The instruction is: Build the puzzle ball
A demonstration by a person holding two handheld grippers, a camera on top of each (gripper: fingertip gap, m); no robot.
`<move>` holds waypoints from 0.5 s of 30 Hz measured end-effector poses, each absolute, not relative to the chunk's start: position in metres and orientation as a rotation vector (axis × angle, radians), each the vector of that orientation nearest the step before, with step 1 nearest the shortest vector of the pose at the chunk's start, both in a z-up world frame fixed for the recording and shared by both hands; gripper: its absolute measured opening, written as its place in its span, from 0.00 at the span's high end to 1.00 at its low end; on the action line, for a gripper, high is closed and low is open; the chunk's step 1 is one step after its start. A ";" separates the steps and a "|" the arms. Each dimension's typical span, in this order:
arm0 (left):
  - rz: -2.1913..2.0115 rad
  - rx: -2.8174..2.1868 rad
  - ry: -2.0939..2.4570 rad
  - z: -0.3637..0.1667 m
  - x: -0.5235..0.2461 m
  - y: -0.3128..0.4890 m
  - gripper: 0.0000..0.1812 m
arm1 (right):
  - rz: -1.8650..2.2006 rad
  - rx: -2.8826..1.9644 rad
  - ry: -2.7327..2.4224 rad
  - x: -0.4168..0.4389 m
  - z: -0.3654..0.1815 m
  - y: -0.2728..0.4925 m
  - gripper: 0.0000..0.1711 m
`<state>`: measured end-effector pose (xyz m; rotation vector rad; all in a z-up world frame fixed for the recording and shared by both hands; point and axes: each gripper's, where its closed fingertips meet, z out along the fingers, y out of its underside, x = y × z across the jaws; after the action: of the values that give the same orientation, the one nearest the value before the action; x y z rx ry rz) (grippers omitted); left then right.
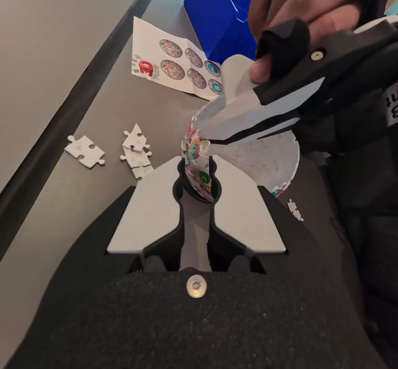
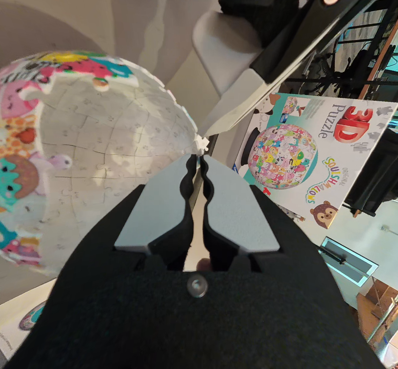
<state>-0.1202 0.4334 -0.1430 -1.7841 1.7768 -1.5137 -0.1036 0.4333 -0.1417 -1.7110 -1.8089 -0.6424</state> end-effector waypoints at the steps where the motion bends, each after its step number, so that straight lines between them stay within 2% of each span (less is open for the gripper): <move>1: -1.514 -1.782 1.781 -0.142 -0.121 0.433 0.89 | -0.638 -1.708 -1.810 -0.104 -0.141 0.433 0.99; 15: -1.693 -1.793 1.654 -0.136 -0.114 0.450 0.87 | -0.812 -1.494 -1.889 -0.106 -0.132 0.439 0.99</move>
<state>-0.1137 0.4502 -0.1357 -1.7934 1.6544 -1.6930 -0.1058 0.4388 -0.1319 -1.4935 -1.8895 -0.8120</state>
